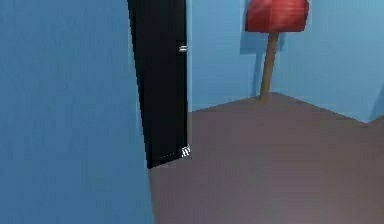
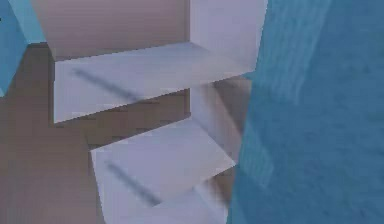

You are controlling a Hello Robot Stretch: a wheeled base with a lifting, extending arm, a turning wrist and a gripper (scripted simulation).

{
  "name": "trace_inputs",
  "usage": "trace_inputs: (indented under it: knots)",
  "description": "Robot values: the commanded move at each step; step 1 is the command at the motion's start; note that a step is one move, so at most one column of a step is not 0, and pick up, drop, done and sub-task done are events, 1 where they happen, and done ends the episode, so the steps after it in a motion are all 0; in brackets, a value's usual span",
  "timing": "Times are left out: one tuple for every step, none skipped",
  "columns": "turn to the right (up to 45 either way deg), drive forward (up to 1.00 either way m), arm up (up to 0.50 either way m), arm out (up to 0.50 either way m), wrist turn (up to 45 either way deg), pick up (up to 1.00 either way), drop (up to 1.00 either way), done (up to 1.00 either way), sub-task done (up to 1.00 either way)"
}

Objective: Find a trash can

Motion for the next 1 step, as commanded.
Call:
trace_inputs:
  knots:
    - [-15.0,0.00,0.00,0.00,0.0,0.00,0.00,0.00,0.00]
